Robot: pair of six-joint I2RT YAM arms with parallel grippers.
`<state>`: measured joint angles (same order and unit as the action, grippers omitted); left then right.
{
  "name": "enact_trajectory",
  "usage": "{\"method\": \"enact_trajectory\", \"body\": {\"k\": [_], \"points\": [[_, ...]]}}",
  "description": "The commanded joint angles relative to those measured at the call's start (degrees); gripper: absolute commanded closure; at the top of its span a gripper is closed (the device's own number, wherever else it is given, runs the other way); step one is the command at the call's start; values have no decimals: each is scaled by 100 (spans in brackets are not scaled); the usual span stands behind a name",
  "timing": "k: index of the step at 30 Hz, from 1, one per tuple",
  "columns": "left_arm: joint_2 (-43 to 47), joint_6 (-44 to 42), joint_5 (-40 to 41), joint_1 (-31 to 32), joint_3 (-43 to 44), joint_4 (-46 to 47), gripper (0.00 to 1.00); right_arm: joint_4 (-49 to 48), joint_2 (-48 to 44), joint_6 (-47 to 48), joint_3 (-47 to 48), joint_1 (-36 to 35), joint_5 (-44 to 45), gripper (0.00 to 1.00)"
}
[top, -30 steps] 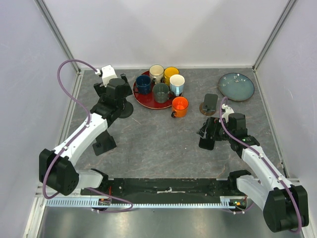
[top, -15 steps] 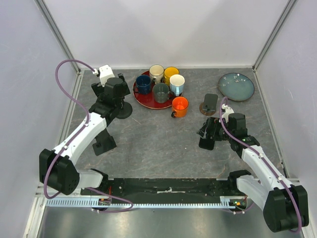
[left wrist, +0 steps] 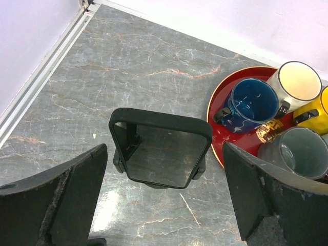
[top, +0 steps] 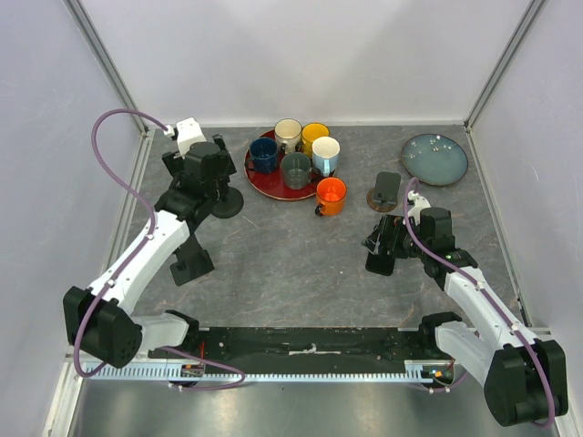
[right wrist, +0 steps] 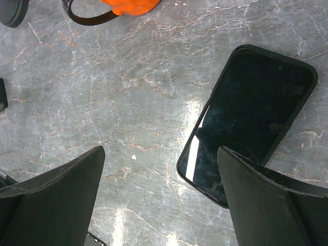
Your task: Remove the phone from the phone stand
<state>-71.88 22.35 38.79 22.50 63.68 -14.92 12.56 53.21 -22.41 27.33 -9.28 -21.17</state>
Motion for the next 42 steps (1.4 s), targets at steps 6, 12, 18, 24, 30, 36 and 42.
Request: {"method": "enact_trajectory", "body": {"k": [6, 12, 18, 24, 30, 36, 42], "points": [[-336, -143, 279, -228, 111, 322, 0, -271, -65, 79, -53, -21, -107, 2], [-406, -169, -2, -343, -154, 761, 0, -289, -56, 79, -53, -30, -107, 2], [-380, -222, -494, -492, -356, 1070, 6, -289, -39, 79, -44, -30, -107, 2], [-327, -178, -749, -510, -356, 947, 14, -289, -21, 79, -53, -39, -133, 2], [50, -222, -1039, -501, -303, 640, 41, -315, -13, 71, -44, -30, -133, 2], [402, -380, -1496, -388, -172, 350, 60, -307, -56, 79, -26, -39, -212, 2], [411, -530, -2208, 34, 48, -28, 82, -342, -91, 88, -9, -22, -388, 2]]}}
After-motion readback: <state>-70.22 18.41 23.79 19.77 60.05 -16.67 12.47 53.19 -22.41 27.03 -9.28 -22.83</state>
